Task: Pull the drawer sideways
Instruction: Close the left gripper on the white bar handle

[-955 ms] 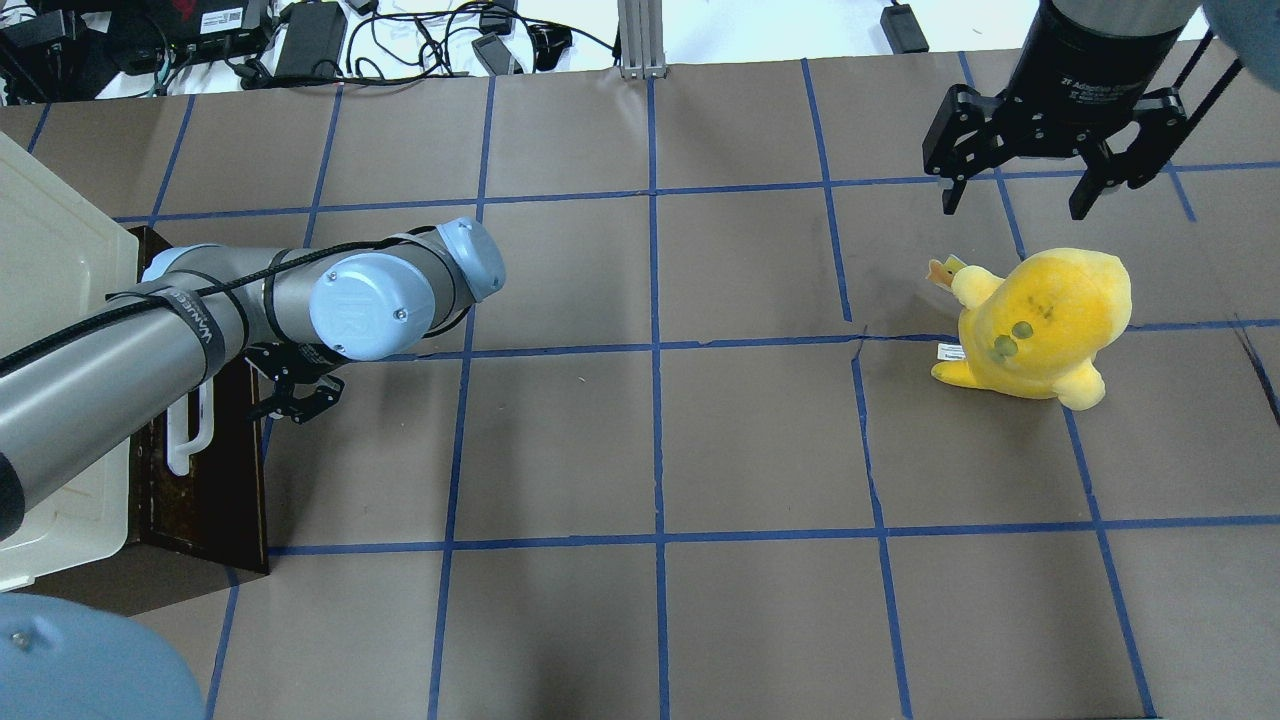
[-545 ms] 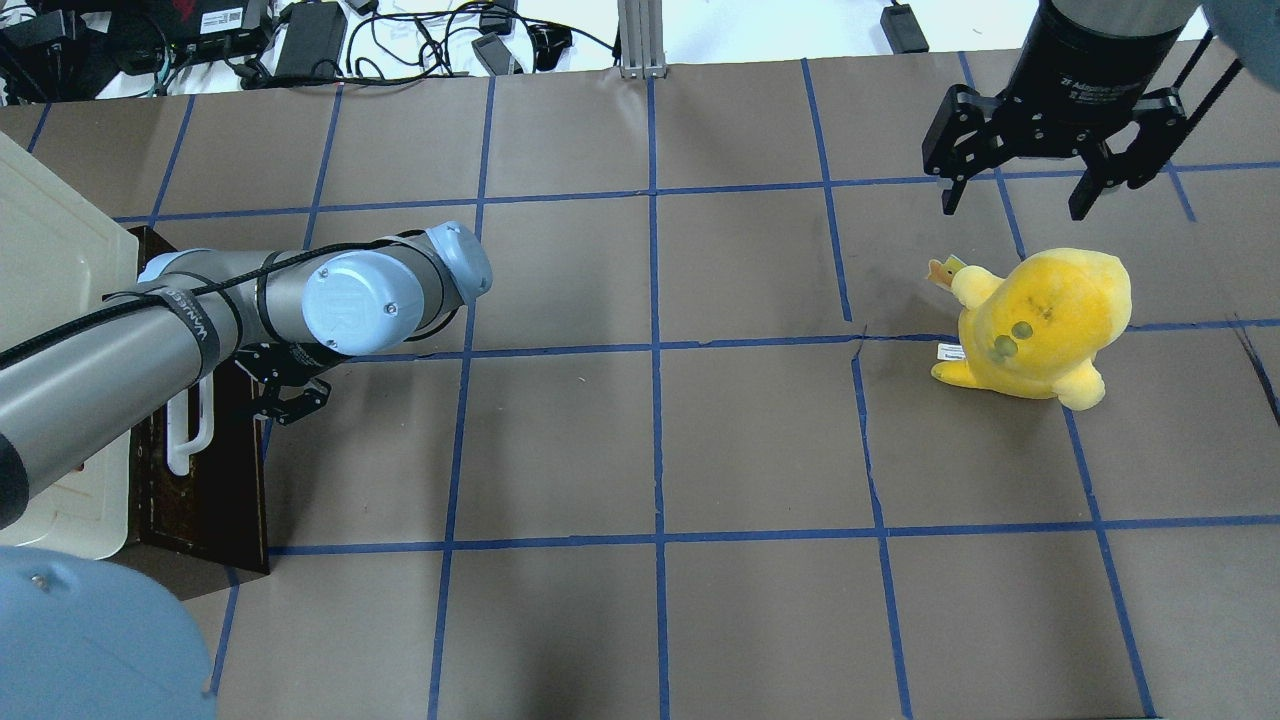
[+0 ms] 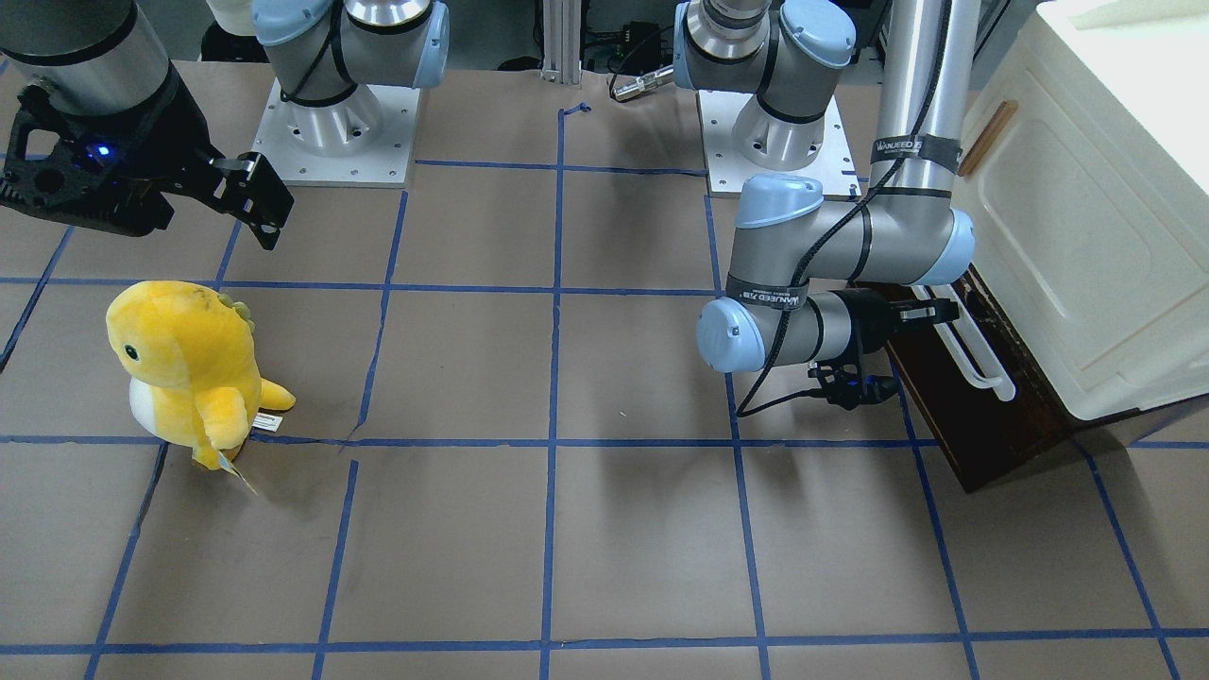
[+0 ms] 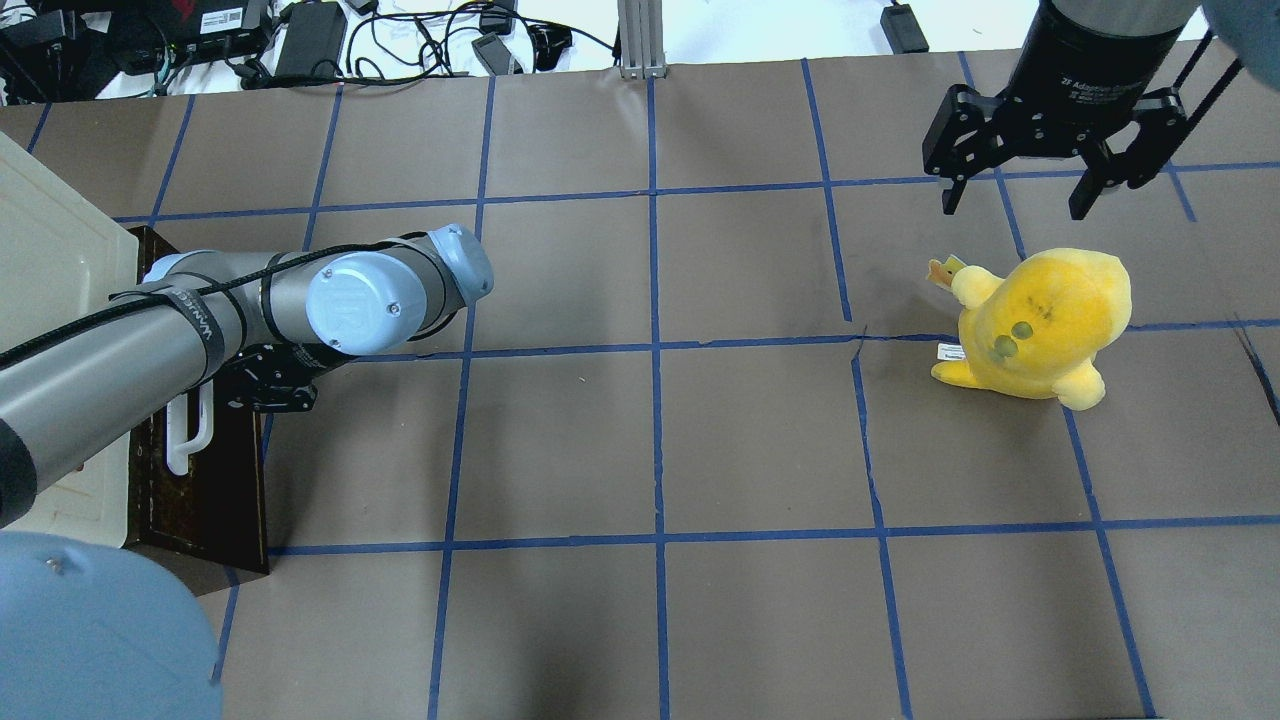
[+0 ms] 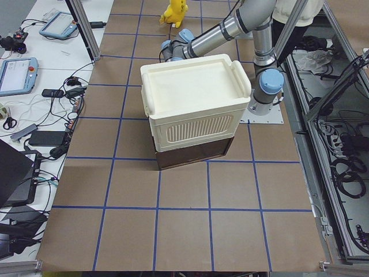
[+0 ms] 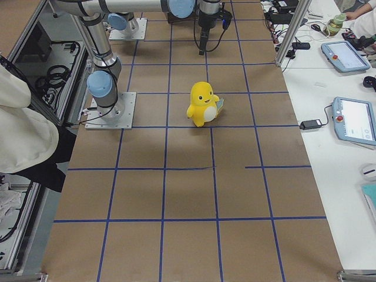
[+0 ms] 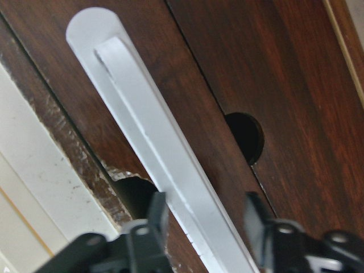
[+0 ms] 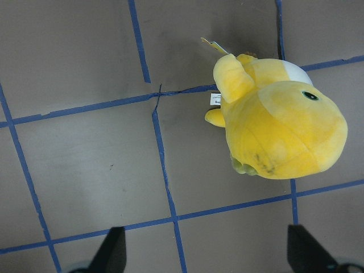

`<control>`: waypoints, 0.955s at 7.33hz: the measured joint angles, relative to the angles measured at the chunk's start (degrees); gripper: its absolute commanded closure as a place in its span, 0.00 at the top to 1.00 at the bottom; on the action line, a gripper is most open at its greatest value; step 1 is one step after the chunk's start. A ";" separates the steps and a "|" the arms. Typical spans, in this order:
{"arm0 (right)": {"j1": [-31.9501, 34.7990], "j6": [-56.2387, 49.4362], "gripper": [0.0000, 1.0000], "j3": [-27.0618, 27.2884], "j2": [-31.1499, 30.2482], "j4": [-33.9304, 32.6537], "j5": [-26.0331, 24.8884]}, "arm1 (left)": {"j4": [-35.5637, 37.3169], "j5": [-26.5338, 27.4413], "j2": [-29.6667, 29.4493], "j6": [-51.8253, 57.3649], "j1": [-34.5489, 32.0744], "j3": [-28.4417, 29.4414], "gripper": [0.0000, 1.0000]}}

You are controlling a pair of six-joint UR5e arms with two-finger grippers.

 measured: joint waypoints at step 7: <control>0.01 0.00 1.00 0.00 0.00 0.05 0.00 | -0.30 -0.06 -0.28 -2.52 -4.66 0.10 0.16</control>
